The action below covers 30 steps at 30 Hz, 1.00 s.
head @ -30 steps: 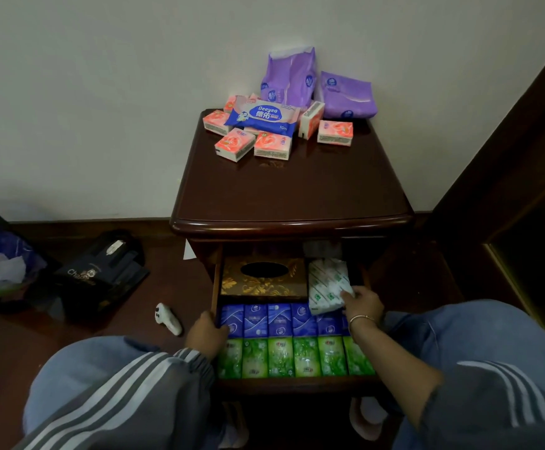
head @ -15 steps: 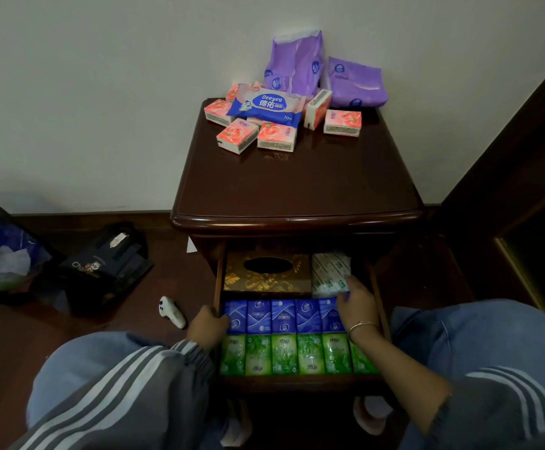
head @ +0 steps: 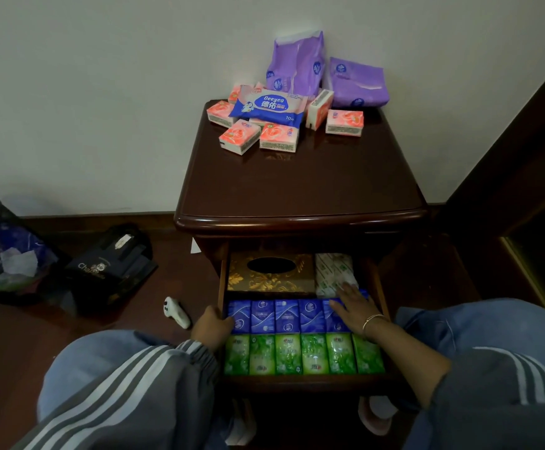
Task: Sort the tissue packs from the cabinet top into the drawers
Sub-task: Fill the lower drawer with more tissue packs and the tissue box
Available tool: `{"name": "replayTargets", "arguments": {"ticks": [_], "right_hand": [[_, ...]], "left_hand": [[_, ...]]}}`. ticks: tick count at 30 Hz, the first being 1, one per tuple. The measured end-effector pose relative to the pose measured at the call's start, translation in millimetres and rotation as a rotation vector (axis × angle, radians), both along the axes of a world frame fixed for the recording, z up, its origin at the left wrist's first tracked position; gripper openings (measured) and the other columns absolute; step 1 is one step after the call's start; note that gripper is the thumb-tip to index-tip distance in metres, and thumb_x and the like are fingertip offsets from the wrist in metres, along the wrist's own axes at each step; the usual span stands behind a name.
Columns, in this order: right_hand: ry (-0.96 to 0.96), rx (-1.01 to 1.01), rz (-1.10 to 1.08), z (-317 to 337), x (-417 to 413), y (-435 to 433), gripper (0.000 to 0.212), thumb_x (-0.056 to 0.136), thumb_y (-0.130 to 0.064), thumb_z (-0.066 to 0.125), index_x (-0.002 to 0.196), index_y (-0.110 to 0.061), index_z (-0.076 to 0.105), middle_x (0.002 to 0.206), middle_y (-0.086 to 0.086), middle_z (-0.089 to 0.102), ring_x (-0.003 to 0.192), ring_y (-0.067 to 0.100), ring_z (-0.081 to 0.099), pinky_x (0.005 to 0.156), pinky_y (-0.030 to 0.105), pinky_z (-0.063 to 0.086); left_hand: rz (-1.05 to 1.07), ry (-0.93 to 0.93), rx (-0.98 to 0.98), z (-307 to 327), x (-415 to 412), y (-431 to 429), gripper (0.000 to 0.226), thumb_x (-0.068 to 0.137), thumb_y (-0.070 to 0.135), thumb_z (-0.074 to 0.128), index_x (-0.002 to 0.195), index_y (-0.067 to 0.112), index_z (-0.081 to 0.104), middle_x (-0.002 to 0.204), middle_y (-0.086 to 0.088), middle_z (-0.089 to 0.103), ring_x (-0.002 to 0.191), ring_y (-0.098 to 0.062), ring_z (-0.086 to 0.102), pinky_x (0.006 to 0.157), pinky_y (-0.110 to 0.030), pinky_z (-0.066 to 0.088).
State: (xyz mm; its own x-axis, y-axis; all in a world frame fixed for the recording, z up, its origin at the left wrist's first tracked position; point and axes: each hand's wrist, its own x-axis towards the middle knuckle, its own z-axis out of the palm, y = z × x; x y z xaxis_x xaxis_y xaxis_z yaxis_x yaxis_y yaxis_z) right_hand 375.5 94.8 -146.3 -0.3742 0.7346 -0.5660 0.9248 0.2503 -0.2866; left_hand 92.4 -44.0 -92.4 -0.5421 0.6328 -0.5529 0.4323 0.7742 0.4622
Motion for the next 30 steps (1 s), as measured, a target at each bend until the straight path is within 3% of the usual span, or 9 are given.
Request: {"name": "replayTargets", "arguments": {"ticks": [4, 9, 13, 18, 22, 25, 28, 30], "right_hand": [[-0.056, 0.015, 0.063, 2.5, -1.2, 7.1, 0.066, 0.097, -0.055, 0.02, 0.15, -0.017, 0.011, 0.16, 0.001, 0.0, 0.147, 0.017, -0.003, 0.117, 0.046, 0.004], [-0.156, -0.039, 0.185, 4.0, -0.8, 10.2, 0.071, 0.096, -0.055, 0.027, 0.151, -0.017, 0.004, 0.16, 0.003, -0.007, 0.147, 0.019, -0.006, 0.118, 0.046, 0.006], [-0.093, 0.004, 0.13, 4.0, 1.0, -0.6, 0.071, 0.096, -0.053, 0.03, 0.151, -0.017, 0.003, 0.158, 0.004, -0.018, 0.146, 0.021, -0.013, 0.118, 0.047, 0.004], [-0.031, -0.003, 0.001, -8.7, -1.2, -33.8, 0.079, 0.095, -0.058, 0.027, 0.149, -0.015, -0.013, 0.154, 0.005, -0.028, 0.142, 0.028, -0.025, 0.117, 0.047, -0.005], [-0.006, 0.023, -0.013, -10.0, 2.7, -47.1, 0.081, 0.095, -0.057, 0.028, 0.148, -0.014, -0.015, 0.155, 0.006, -0.026, 0.143, 0.027, -0.024, 0.117, 0.045, -0.006], [0.039, 0.128, -0.09, -8.8, 1.7, -48.1, 0.067, 0.099, -0.045, 0.028, 0.15, -0.012, 0.002, 0.158, 0.01, -0.016, 0.146, 0.025, -0.013, 0.119, 0.036, 0.002], [0.066, 0.251, -0.189, -1.3, -9.3, -38.4, 0.053, 0.1, -0.034, 0.03, 0.145, -0.006, 0.027, 0.156, 0.016, 0.014, 0.143, 0.029, 0.016, 0.117, 0.034, 0.018], [0.064, 0.279, -0.158, 1.9, -13.9, -29.9, 0.051, 0.1, -0.032, 0.031, 0.142, -0.003, 0.032, 0.15, 0.017, 0.029, 0.137, 0.028, 0.028, 0.114, 0.033, 0.021]], "left_hand": [[-0.006, 0.008, -0.003, 0.4, 1.2, 0.0, 0.027, 0.088, 0.026, 0.059, 0.105, 0.008, 0.047, 0.119, -0.019, 0.059, 0.11, -0.031, 0.057, 0.087, -0.032, 0.041], [0.007, 0.005, 0.018, -0.3, 1.6, -1.0, 0.022, 0.088, 0.024, 0.06, 0.082, 0.019, 0.04, 0.116, -0.02, 0.059, 0.108, -0.03, 0.057, 0.084, -0.032, 0.04], [0.011, -0.001, 0.021, -2.6, -0.3, 0.6, 0.023, 0.087, 0.022, 0.061, 0.096, 0.009, 0.043, 0.112, -0.021, 0.06, 0.104, -0.031, 0.057, 0.083, -0.033, 0.041], [0.029, -0.005, 0.017, -8.5, -1.5, 3.1, 0.022, 0.085, 0.022, 0.063, 0.088, 0.011, 0.044, 0.107, -0.02, 0.06, 0.098, -0.03, 0.057, 0.077, -0.033, 0.039], [0.029, 0.014, -0.008, -10.0, -1.4, 6.3, 0.028, 0.084, 0.024, 0.064, 0.097, 0.008, 0.046, 0.107, -0.02, 0.059, 0.099, -0.031, 0.058, 0.079, -0.034, 0.041], [0.019, 0.03, -0.02, -10.6, -1.8, 7.6, 0.028, 0.084, 0.024, 0.063, 0.099, 0.006, 0.048, 0.109, -0.02, 0.06, 0.101, -0.031, 0.058, 0.078, -0.033, 0.041], [0.017, 0.031, -0.014, -11.0, -1.4, 7.9, 0.027, 0.084, 0.023, 0.063, 0.098, 0.005, 0.048, 0.108, -0.02, 0.059, 0.099, -0.032, 0.058, 0.074, -0.032, 0.038], [0.017, 0.028, -0.008, -10.7, -1.2, 8.3, 0.026, 0.084, 0.022, 0.063, 0.096, 0.006, 0.046, 0.107, -0.02, 0.059, 0.098, -0.032, 0.058, 0.074, -0.033, 0.038]]}}
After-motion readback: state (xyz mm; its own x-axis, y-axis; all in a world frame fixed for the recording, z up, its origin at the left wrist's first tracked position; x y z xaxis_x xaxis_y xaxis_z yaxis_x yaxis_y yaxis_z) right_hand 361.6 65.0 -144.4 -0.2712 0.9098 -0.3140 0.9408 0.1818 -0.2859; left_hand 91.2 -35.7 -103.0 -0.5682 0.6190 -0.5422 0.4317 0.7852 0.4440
